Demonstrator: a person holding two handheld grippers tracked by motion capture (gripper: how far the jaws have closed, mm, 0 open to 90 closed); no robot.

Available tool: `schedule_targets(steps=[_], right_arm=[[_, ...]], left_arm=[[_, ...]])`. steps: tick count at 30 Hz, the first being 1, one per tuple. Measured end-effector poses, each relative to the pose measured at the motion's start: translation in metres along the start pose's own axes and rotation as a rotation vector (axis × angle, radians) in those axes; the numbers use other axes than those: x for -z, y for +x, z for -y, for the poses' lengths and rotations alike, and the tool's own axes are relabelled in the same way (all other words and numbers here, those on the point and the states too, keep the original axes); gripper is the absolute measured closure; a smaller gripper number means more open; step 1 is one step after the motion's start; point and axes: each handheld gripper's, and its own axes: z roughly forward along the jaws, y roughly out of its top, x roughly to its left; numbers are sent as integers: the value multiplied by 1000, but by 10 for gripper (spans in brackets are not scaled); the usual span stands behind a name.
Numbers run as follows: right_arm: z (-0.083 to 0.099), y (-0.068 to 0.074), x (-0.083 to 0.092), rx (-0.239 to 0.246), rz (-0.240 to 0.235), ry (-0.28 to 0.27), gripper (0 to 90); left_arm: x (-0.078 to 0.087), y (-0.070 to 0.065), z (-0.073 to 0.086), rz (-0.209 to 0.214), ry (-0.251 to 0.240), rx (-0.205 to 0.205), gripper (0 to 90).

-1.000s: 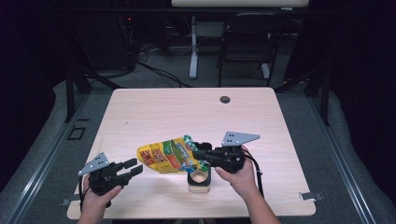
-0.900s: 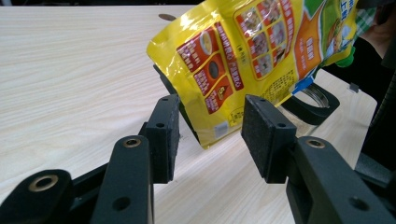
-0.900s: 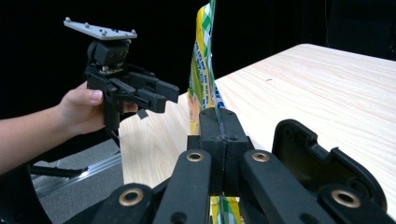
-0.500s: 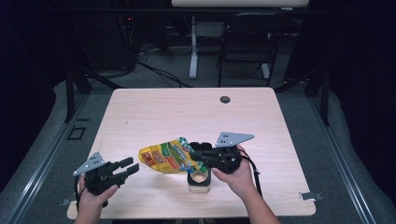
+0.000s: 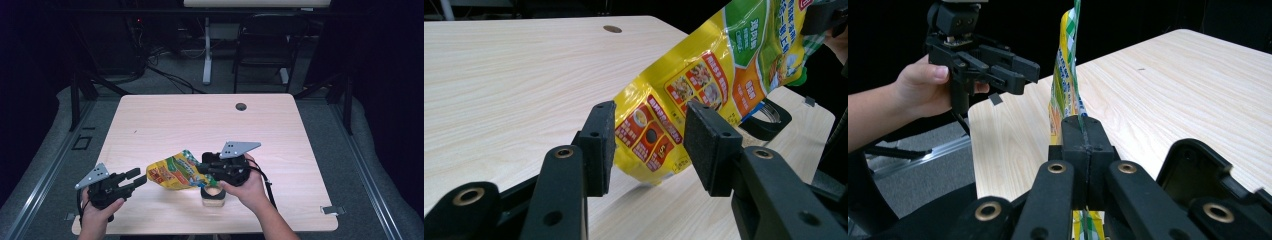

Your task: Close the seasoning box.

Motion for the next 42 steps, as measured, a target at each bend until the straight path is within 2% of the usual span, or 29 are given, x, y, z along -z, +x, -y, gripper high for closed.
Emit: schedule_targets(steps=[5,7,8,13,15,16,17,20,22,23,24,30,31,35,42], right_arm=[[-3,0,-2,-3,-6,10,900],[-4,1,-3,-4,-6,21,900],[-5,1,-4,-4,-4,26,900],[-11,2,-6,11,-4,52,900],[-14,4,-7,15,-2,61,900],[-16,4,-8,22,-1,69,900],[-17,5,-9,24,-1,70,900],[-21,6,-10,38,4,86,900],[-23,7,-11,38,4,90,900],[-24,7,-12,43,3,97,900],[-25,7,-12,45,5,100,900],[-32,8,-15,55,4,130,900],[-33,8,-15,52,4,131,900],[-37,7,-13,58,10,147,900],[-43,10,-16,73,19,184,900]], left_arm=[[-2,-2,1,-2,13,-8,563],[-4,-4,1,-15,14,-10,561],[-4,-4,1,-4,21,-22,561],[-4,-4,1,-1,20,-20,556],[-4,-5,1,-15,13,-16,555],[-4,-4,1,-4,17,-15,554],[-4,-4,1,-17,10,-14,554],[-4,-3,1,-17,10,-9,551],[-4,-3,2,-22,8,-10,550],[-4,-2,2,-4,18,-12,549],[-5,-3,2,-17,14,-15,549],[-8,-5,3,-16,28,-22,546],[-8,-4,3,-4,30,-18,547],[-7,-4,4,-20,22,-17,547],[-7,-4,3,-19,17,-13,544]])
